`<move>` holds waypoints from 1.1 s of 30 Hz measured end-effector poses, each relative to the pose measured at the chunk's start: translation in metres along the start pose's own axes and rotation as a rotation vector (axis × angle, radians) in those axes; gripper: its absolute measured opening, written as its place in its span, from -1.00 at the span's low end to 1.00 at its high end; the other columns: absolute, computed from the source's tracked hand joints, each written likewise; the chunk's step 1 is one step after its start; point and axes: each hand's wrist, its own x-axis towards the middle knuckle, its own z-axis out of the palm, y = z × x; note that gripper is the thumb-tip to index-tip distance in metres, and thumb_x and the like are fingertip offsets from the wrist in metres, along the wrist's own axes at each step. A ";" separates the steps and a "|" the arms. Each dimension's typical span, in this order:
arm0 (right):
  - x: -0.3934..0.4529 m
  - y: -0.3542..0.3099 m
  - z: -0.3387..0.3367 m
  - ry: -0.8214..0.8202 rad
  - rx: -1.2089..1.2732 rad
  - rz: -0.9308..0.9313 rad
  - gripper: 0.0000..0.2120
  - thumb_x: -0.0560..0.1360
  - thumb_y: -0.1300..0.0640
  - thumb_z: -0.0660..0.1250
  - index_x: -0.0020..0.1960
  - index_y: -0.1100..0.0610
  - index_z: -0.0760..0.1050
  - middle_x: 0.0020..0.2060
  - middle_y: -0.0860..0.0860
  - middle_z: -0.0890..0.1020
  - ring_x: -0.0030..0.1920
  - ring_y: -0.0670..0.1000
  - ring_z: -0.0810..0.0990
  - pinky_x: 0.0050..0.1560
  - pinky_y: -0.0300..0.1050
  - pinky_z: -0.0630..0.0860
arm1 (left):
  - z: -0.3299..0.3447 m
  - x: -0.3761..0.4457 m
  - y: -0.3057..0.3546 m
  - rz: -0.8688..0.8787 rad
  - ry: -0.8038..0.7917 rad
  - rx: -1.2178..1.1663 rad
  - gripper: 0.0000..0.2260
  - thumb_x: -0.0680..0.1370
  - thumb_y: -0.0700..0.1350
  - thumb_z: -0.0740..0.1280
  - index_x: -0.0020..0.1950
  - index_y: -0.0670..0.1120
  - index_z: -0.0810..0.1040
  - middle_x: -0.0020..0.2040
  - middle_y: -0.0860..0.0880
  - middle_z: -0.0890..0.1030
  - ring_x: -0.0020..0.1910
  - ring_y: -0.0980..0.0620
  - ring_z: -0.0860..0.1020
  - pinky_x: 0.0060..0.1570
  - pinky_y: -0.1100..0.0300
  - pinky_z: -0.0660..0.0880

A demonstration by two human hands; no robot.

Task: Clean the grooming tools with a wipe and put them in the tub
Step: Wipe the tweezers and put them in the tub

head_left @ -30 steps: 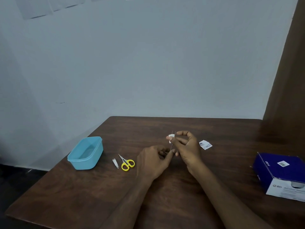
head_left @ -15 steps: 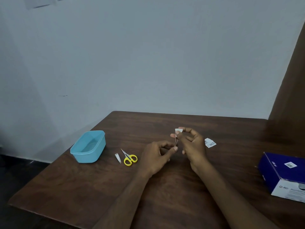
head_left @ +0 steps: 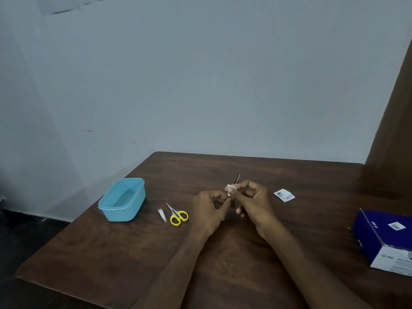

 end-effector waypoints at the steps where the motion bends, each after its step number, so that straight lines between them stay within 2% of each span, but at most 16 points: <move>1: -0.001 -0.001 0.001 0.010 -0.013 -0.002 -0.83 0.54 0.19 0.56 -0.05 0.24 0.61 -0.25 0.19 0.73 -0.57 -0.04 0.46 -0.55 -0.23 0.34 | 0.000 -0.001 0.000 0.000 -0.002 -0.004 -0.88 0.57 0.04 0.53 -0.16 0.09 0.76 -0.26 0.17 0.73 -0.46 0.12 0.66 -0.37 0.07 0.63; 3: 0.000 -0.003 0.001 0.046 -0.022 -0.010 -0.76 0.53 0.16 0.58 -0.02 0.25 0.54 -0.35 0.13 0.70 -0.59 -0.02 0.45 -0.54 -0.24 0.33 | 0.000 -0.001 0.001 -0.020 -0.012 -0.026 -0.89 0.52 0.12 0.57 -0.12 0.12 0.76 -0.21 0.21 0.74 -0.35 0.17 0.70 -0.29 -0.02 0.69; 4: 0.002 -0.004 -0.001 0.069 -0.033 -0.026 -0.72 0.52 0.14 0.59 0.00 0.22 0.51 -0.36 0.08 0.71 -0.60 -0.02 0.45 -0.53 -0.23 0.34 | 0.000 0.000 0.001 -0.028 -0.017 -0.020 -0.86 0.49 0.17 0.57 -0.09 0.14 0.76 -0.18 0.25 0.74 -0.24 0.24 0.71 -0.21 0.01 0.70; 6: 0.006 -0.007 -0.009 0.106 -0.121 -0.063 -0.67 0.50 0.08 0.61 0.04 0.15 0.48 -0.25 -0.02 0.77 -0.60 0.01 0.47 -0.49 -0.18 0.39 | 0.001 0.002 0.000 -0.044 0.005 -0.004 -0.79 0.48 0.26 0.52 0.00 0.19 0.75 -0.10 0.30 0.74 -0.09 0.32 0.70 -0.06 0.08 0.68; 7: 0.008 -0.008 -0.015 0.107 -0.177 -0.080 -0.68 0.50 0.06 0.61 0.06 0.11 0.50 -0.19 -0.07 0.79 -0.61 0.03 0.48 -0.48 -0.15 0.42 | 0.001 0.003 0.000 -0.055 0.035 -0.021 -0.78 0.51 0.27 0.48 0.04 0.20 0.74 -0.06 0.30 0.74 -0.11 0.28 0.71 -0.04 0.05 0.68; 9: 0.009 -0.008 -0.022 0.045 -0.305 -0.122 -0.77 0.51 0.04 0.60 0.03 0.05 0.59 -0.14 -0.13 0.79 -0.60 0.05 0.52 -0.51 -0.12 0.45 | 0.001 0.004 -0.001 -0.068 0.087 -0.123 -0.82 0.59 0.20 0.45 0.14 0.20 0.71 0.01 0.25 0.73 -0.28 0.14 0.71 -0.13 0.01 0.68; 10: 0.008 -0.006 -0.024 -0.001 -0.386 -0.142 -0.83 0.52 0.02 0.59 -0.01 0.02 0.63 -0.14 -0.15 0.78 -0.59 0.05 0.54 -0.52 -0.12 0.45 | 0.000 0.003 0.001 -0.053 0.093 -0.163 -0.84 0.62 0.15 0.44 0.17 0.19 0.71 0.04 0.23 0.73 -0.34 0.09 0.70 -0.19 0.05 0.65; 12: 0.006 -0.003 -0.023 -0.088 -0.518 -0.185 -0.87 0.54 -0.04 0.57 -0.07 -0.03 0.66 -0.15 -0.18 0.77 -0.57 0.05 0.58 -0.52 -0.10 0.48 | 0.000 0.003 0.004 -0.011 0.094 -0.180 -0.85 0.64 0.10 0.45 0.18 0.16 0.72 0.07 0.17 0.73 -0.33 0.08 0.69 -0.27 0.17 0.57; 13: 0.006 -0.001 -0.022 -0.129 -0.547 -0.208 -0.89 0.55 -0.05 0.55 -0.08 -0.05 0.68 -0.16 -0.19 0.76 -0.55 0.06 0.60 -0.51 -0.05 0.52 | -0.001 0.003 0.005 -0.005 0.100 -0.187 -0.87 0.63 0.08 0.47 0.15 0.14 0.74 0.03 0.14 0.75 -0.29 0.09 0.71 -0.25 0.20 0.57; 16: 0.005 -0.003 -0.021 -0.213 -0.571 -0.237 -0.97 0.55 -0.07 0.55 -0.03 -0.15 0.75 -0.16 -0.22 0.77 -0.46 0.10 0.67 -0.50 0.02 0.58 | -0.003 0.004 0.001 -0.026 0.146 -0.245 -0.91 0.60 0.00 0.53 -0.05 0.01 0.79 -0.18 0.03 0.77 -0.23 0.01 0.73 -0.16 0.02 0.68; 18: 0.004 -0.006 -0.022 -0.228 -0.556 -0.210 -0.94 0.54 -0.06 0.56 0.01 -0.16 0.77 -0.14 -0.22 0.78 -0.47 0.09 0.65 -0.51 -0.07 0.54 | -0.003 0.003 0.002 -0.075 0.158 -0.328 -0.87 0.59 -0.06 0.54 -0.12 -0.07 0.78 -0.26 -0.03 0.76 -0.27 -0.05 0.73 -0.17 0.02 0.70; 20: 0.003 -0.009 -0.024 -0.209 -0.480 -0.145 -0.91 0.53 -0.01 0.58 0.02 -0.08 0.78 -0.09 -0.20 0.79 -0.44 0.07 0.64 -0.50 -0.15 0.48 | -0.003 0.003 0.004 -0.118 0.189 -0.409 -0.86 0.58 -0.09 0.55 -0.13 -0.12 0.78 -0.30 -0.10 0.74 -0.31 -0.02 0.71 -0.20 0.10 0.67; 23: 0.005 -0.011 -0.025 -0.197 -0.232 0.011 -0.88 0.55 0.08 0.55 0.07 0.06 0.77 -0.03 -0.07 0.80 -0.24 -0.08 0.63 -0.47 -0.25 0.39 | -0.004 0.005 0.002 -0.166 0.238 -0.493 -0.84 0.58 -0.08 0.54 -0.13 -0.15 0.77 -0.30 -0.14 0.73 -0.32 0.00 0.69 -0.20 0.16 0.65; 25: 0.004 -0.010 -0.025 -0.185 -0.158 0.051 -0.86 0.56 0.09 0.54 0.09 0.09 0.76 -0.04 -0.01 0.81 -0.16 -0.07 0.60 -0.45 -0.28 0.36 | -0.005 0.004 0.001 -0.167 0.220 -0.514 -0.83 0.59 -0.09 0.53 -0.12 -0.17 0.77 -0.28 -0.16 0.73 -0.31 0.00 0.70 -0.20 0.19 0.65; 30: 0.004 -0.005 -0.023 -0.118 -0.104 0.033 -0.88 0.48 0.11 0.62 -0.02 0.12 0.76 -0.16 0.05 0.78 -0.36 -0.20 0.55 -0.45 -0.28 0.37 | -0.004 0.001 0.006 -0.087 0.119 -0.469 -0.85 0.60 -0.13 0.51 -0.08 -0.20 0.77 -0.26 -0.15 0.74 -0.29 0.02 0.70 -0.21 0.19 0.65; 33: 0.009 -0.005 -0.023 -0.102 -0.062 0.061 -0.85 0.50 0.09 0.60 0.02 0.13 0.75 -0.12 0.04 0.80 -0.43 -0.16 0.49 -0.46 -0.29 0.36 | -0.004 0.003 0.005 -0.084 0.146 -0.501 -0.87 0.60 -0.16 0.51 -0.05 -0.21 0.77 -0.26 -0.16 0.73 -0.29 0.03 0.69 -0.19 0.20 0.66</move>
